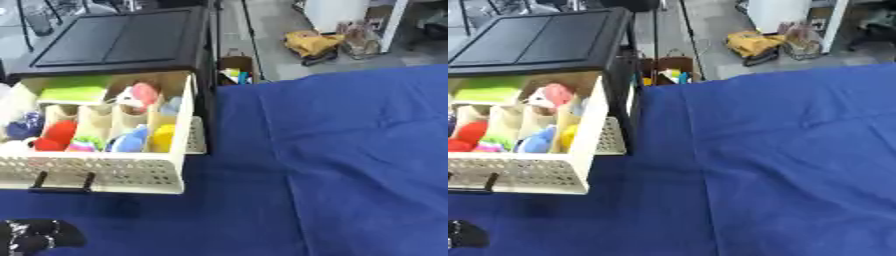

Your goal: Pick up objects from table and place into drawer.

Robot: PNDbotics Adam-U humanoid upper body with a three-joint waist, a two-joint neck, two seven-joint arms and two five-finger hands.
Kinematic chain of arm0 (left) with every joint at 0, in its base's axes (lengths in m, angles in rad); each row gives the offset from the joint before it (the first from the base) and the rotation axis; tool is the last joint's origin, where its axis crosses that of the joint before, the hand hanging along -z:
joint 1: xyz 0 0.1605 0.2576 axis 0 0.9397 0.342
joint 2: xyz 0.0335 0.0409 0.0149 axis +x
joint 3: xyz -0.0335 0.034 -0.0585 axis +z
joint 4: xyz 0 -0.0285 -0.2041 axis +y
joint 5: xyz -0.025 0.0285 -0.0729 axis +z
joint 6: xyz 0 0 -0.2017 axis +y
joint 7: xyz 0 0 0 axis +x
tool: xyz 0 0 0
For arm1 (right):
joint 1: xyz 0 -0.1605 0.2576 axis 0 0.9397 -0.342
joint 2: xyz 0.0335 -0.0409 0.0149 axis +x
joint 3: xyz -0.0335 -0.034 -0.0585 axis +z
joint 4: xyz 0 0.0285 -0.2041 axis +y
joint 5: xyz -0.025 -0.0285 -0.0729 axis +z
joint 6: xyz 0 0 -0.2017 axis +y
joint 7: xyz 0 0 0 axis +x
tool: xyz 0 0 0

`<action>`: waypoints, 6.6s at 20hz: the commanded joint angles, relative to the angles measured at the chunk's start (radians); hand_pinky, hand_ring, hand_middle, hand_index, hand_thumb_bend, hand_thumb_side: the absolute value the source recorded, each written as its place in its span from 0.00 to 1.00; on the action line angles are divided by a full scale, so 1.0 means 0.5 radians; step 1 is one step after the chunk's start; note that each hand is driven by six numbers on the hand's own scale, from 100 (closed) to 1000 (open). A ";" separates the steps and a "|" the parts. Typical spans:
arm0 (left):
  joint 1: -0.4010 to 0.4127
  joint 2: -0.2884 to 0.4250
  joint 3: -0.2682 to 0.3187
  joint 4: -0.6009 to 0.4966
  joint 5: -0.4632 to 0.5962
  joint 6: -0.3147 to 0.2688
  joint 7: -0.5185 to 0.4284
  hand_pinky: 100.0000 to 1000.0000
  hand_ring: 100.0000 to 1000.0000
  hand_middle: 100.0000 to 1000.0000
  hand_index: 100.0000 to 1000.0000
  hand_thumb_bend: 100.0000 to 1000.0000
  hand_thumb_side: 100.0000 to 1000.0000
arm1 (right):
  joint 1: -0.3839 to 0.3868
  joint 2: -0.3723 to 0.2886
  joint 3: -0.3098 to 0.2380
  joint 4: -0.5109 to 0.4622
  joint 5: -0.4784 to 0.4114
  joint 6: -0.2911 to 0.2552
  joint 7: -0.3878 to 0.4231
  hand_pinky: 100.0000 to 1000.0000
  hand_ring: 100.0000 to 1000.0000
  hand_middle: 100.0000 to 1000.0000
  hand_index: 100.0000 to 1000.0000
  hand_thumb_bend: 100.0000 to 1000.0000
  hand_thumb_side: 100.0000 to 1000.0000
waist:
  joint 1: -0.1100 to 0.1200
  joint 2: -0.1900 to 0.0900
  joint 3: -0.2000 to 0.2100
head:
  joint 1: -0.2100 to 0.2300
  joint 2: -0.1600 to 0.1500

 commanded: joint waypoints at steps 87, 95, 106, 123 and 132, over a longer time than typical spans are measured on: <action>-0.388 0.111 0.286 0.135 1.133 0.677 -0.599 0.14 0.53 0.62 0.78 0.00 1.00 | -0.070 0.089 -0.004 -0.027 0.012 0.083 0.030 0.68 0.69 0.50 0.62 0.00 0.85 | 0.068 -0.007 -0.202 | 0.195 -0.046; -0.411 0.101 0.303 0.203 1.138 0.668 -0.581 0.14 0.53 0.62 0.78 0.00 1.00 | -0.069 0.091 -0.006 -0.027 0.014 0.084 0.036 0.68 0.69 0.50 0.62 0.00 0.85 | 0.073 0.002 -0.210 | 0.207 -0.053; -0.441 0.096 0.325 0.270 1.163 0.644 -0.554 0.13 0.53 0.62 0.78 0.00 1.00 | -0.071 0.092 -0.007 -0.027 0.013 0.084 0.040 0.68 0.69 0.50 0.61 0.00 0.85 | 0.073 0.011 -0.226 | 0.220 -0.066; -0.509 0.076 0.341 0.355 1.244 0.624 -0.543 0.12 0.53 0.63 0.79 0.00 1.00 | -0.079 0.093 -0.008 -0.027 0.015 0.084 0.047 0.68 0.68 0.49 0.61 0.00 0.86 | 0.085 0.033 -0.260 | 0.238 -0.092; -0.562 0.068 0.347 0.398 1.322 0.610 -0.547 0.12 0.53 0.63 0.81 0.00 1.00 | -0.082 0.095 -0.008 -0.027 0.015 0.083 0.055 0.68 0.68 0.49 0.61 0.00 0.85 | 0.084 0.046 -0.273 | 0.253 -0.082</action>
